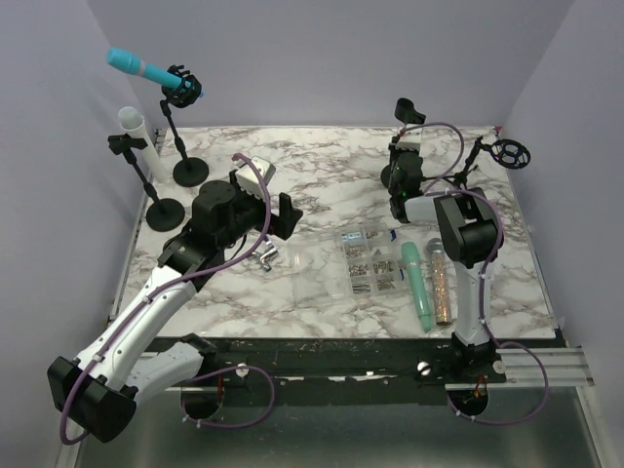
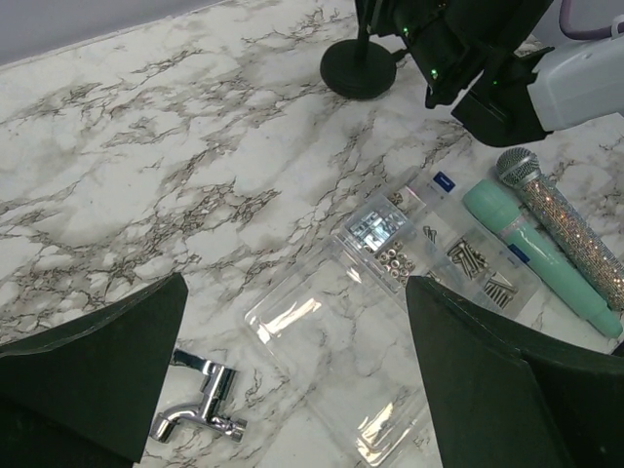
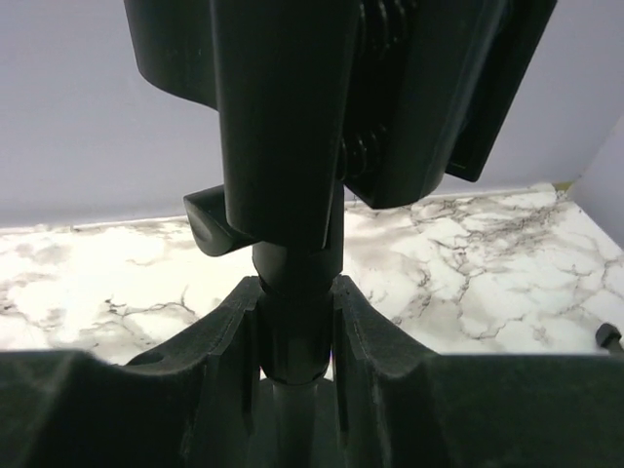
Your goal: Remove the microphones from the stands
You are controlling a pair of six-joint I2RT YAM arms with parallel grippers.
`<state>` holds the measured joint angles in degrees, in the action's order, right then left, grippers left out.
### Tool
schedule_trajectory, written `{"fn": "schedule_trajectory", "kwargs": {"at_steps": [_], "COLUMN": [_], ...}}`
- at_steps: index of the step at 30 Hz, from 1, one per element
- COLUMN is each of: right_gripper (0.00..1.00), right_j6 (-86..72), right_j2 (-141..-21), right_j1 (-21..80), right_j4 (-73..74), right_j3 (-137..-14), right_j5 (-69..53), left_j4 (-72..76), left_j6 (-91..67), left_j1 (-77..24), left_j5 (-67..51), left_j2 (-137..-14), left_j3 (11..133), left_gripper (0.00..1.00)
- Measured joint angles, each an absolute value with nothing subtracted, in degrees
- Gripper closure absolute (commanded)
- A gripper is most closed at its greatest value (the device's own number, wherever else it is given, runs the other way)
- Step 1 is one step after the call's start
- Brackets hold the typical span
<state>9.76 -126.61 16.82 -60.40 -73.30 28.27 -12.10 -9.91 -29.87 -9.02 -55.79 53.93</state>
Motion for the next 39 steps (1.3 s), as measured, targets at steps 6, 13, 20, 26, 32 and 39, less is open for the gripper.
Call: {"fn": "schedule_trajectory", "kwargs": {"at_steps": [6, 13, 20, 26, 32, 39], "right_gripper": [0.02, 0.00, 0.00, 0.00, 0.00, 0.00], "right_j6": [7.0, 1.5, -8.6, -15.8, -18.0, -18.9], "right_j2": [-124.3, -117.4, -108.2, -102.3, -95.6, -89.5], "right_j1": [16.8, 17.5, 18.0, 17.9, 18.0, 18.0], "right_j4": [-61.9, -51.4, -35.2, -24.3, -20.5, -19.6], "right_j3": [-68.0, -66.0, -62.7, -57.4, -51.7, -51.3], "right_j5": [28.6, 31.3, 32.9, 30.0, 20.5, 9.3], "left_j4": [-12.1, -12.1, -12.1, -12.1, -12.1, -12.8], "left_j6": [-10.0, -10.4, -10.5, -10.5, -9.4, -7.9], "left_j1": [-29.9, -29.9, -29.9, -29.9, -29.9, -29.5], "left_j5": [-9.4, -9.8, -9.9, -9.8, -7.8, 1.1], "left_j2": [-56.6, -56.6, -56.6, -56.6, -57.7, -58.9], "left_j3": [53.9, 53.9, 53.9, 53.9, 53.9, 53.5], "left_gripper": [0.01, 0.02, 0.01, 0.01, 0.02, 0.02]}}
